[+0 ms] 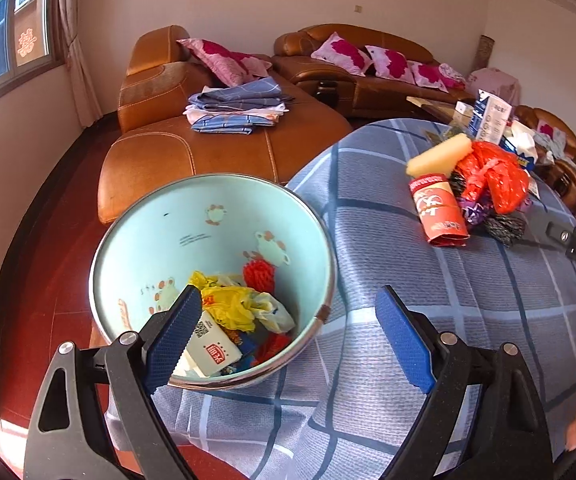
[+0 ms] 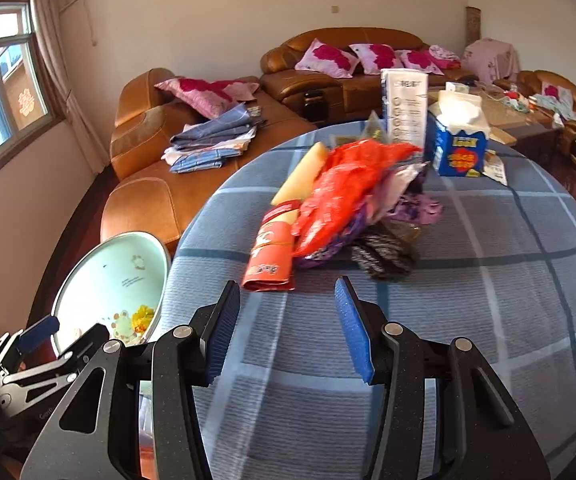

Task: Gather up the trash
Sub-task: 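Move both tools back to the table and grasp the red plastic bag with the right tool, then grasp the red-and-gold snack bag with the left tool while the right tool holds the red bag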

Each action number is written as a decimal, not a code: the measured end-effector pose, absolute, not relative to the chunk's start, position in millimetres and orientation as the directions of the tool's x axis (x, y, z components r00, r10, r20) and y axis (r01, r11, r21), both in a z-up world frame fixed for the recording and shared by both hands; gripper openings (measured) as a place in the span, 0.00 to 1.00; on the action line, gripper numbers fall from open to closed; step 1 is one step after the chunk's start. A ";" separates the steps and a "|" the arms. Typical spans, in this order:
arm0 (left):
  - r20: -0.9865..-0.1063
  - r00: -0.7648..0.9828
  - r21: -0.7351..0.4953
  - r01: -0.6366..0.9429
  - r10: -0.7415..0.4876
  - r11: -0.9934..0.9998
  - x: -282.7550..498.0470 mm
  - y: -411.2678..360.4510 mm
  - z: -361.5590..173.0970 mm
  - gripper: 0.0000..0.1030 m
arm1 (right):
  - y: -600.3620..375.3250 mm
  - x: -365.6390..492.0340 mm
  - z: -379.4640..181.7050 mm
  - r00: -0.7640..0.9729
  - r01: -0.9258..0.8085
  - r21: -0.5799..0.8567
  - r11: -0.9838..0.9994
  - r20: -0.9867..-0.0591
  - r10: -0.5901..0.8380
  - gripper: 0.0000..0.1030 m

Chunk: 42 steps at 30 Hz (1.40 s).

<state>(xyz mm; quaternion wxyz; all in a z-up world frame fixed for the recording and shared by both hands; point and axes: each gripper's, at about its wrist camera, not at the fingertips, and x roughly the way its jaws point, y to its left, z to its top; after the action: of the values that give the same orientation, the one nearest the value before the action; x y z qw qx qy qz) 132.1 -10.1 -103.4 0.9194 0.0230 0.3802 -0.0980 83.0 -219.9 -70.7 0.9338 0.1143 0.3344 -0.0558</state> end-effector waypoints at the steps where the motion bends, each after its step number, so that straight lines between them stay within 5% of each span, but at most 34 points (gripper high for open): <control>1: -0.698 0.698 -0.020 0.209 -0.164 0.978 130.0 -15.7 -104.6 0.82 | -231.0 79.5 -65.9 0.782 0.198 0.177 0.964 -0.622 -0.046 0.48; 3: -0.691 0.703 0.004 0.232 -0.165 0.973 128.8 -28.1 -106.0 0.76 | -246.9 77.6 -59.2 0.798 0.222 0.173 0.960 -0.598 -0.077 0.48; 16: -0.692 0.698 -0.042 0.218 -0.185 0.975 164.4 -60.9 -97.1 0.77 | -267.1 154.3 -67.7 0.774 0.197 0.264 0.944 -0.632 0.015 0.48; 21: -0.697 0.689 -0.048 0.231 -0.198 0.972 177.8 -79.6 -97.2 0.76 | -274.9 158.5 -76.9 0.764 0.187 0.267 0.945 -0.645 0.031 0.12; 23: -0.703 0.683 -0.045 0.238 -0.200 0.970 183.6 -90.8 -99.7 0.76 | -285.3 150.9 -74.7 0.772 0.182 0.298 0.937 -0.633 0.051 0.08; 32: -0.731 0.652 -0.041 0.252 -0.201 0.967 203.1 -135.4 -111.0 0.73 | -334.7 87.0 -49.9 0.837 0.214 0.330 0.920 -0.547 0.002 0.07; 37: -0.766 0.608 -0.068 0.249 -0.211 0.966 213.4 -153.3 -123.3 0.68 | -370.0 68.6 -62.5 0.817 0.311 0.344 0.886 -0.573 -0.064 0.07; 42: -0.777 0.605 -0.023 0.251 -0.175 0.968 212.5 -165.1 -126.3 0.51 | -386.2 60.8 -85.0 0.789 0.347 0.365 0.864 -0.611 -0.058 0.07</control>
<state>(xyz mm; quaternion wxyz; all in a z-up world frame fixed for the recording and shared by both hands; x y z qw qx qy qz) 212.5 -165.1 -126.3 0.8946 0.0443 0.4284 -0.1189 60.8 -386.2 -85.0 0.9158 0.2364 0.3052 -0.1107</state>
